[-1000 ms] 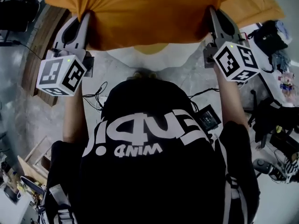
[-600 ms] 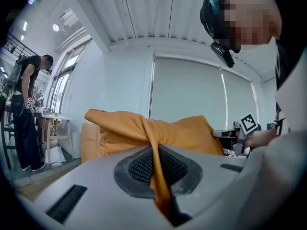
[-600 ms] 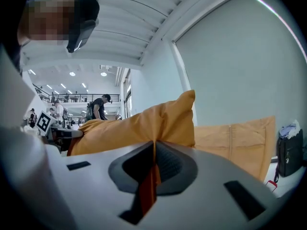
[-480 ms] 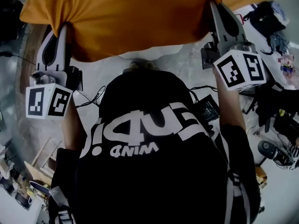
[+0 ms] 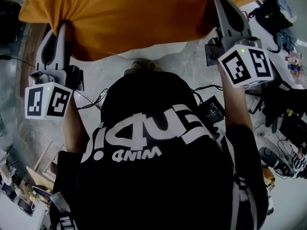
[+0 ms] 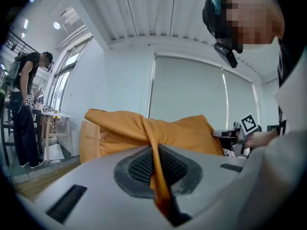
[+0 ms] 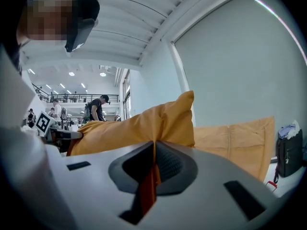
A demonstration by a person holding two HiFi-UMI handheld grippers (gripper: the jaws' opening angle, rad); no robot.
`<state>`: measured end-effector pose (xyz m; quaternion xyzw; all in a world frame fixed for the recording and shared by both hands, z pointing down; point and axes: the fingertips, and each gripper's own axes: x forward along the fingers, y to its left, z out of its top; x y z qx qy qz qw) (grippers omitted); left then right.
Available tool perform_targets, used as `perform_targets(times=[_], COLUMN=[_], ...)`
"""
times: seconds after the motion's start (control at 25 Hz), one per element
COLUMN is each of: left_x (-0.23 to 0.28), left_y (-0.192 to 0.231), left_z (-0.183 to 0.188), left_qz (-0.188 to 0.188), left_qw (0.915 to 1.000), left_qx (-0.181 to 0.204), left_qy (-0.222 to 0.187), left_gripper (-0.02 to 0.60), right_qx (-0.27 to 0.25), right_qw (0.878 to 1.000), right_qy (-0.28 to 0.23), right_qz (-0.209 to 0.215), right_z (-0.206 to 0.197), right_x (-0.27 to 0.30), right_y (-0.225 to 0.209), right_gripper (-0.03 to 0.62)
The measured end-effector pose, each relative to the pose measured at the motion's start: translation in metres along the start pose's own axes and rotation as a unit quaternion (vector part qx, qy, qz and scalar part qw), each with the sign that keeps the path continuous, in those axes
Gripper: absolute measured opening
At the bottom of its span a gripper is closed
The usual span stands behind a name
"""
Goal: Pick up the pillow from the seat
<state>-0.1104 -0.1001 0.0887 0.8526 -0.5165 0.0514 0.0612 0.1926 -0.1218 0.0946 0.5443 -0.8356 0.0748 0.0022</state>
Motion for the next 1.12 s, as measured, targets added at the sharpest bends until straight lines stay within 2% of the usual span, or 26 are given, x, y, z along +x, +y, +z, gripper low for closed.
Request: perform_targets(times=[1.12], left_x=[0.02], left_y=[0.015], left_z=[-0.009], left_qz=[0.0], left_qw=[0.9998], left_qx=[-0.011], left_qy=[0.017], left_gripper=[0.015], right_qx=[0.012], right_qw=[1.0], right_qy=[0.004], right_qz=[-0.005], right_z=[-0.008], right_x=[0.021], right_y=[-0.006], right_gripper=[0.028])
